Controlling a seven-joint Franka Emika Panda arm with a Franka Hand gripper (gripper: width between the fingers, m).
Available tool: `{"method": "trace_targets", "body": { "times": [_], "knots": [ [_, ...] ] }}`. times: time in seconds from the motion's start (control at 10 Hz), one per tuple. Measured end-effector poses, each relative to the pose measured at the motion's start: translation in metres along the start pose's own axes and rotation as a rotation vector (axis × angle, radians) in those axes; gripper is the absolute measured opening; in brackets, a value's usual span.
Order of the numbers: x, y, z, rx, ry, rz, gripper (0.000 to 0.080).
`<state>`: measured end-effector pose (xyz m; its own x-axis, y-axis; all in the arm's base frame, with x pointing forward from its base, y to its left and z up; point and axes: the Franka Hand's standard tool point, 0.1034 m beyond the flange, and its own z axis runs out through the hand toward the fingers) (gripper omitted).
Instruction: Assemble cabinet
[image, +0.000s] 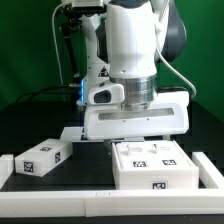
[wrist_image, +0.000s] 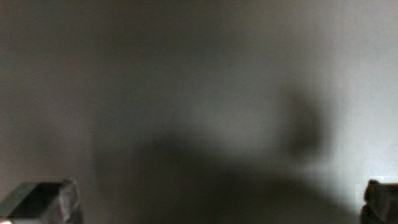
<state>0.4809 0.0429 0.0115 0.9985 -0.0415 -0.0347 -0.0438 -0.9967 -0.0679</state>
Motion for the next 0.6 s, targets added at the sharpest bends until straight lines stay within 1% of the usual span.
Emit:
{"method": "trace_targets", "body": {
  "times": [0.3, 0.5, 0.6],
  "knots": [
    [0.016, -0.003, 0.003, 0.008, 0.034, -0.011, 0.0797],
    [0.018, -0.006, 0.004, 0.012, 0.06, -0.016, 0.0797],
    [0.018, -0.008, 0.004, 0.012, 0.06, -0.021, 0.0671]
  ]
}}
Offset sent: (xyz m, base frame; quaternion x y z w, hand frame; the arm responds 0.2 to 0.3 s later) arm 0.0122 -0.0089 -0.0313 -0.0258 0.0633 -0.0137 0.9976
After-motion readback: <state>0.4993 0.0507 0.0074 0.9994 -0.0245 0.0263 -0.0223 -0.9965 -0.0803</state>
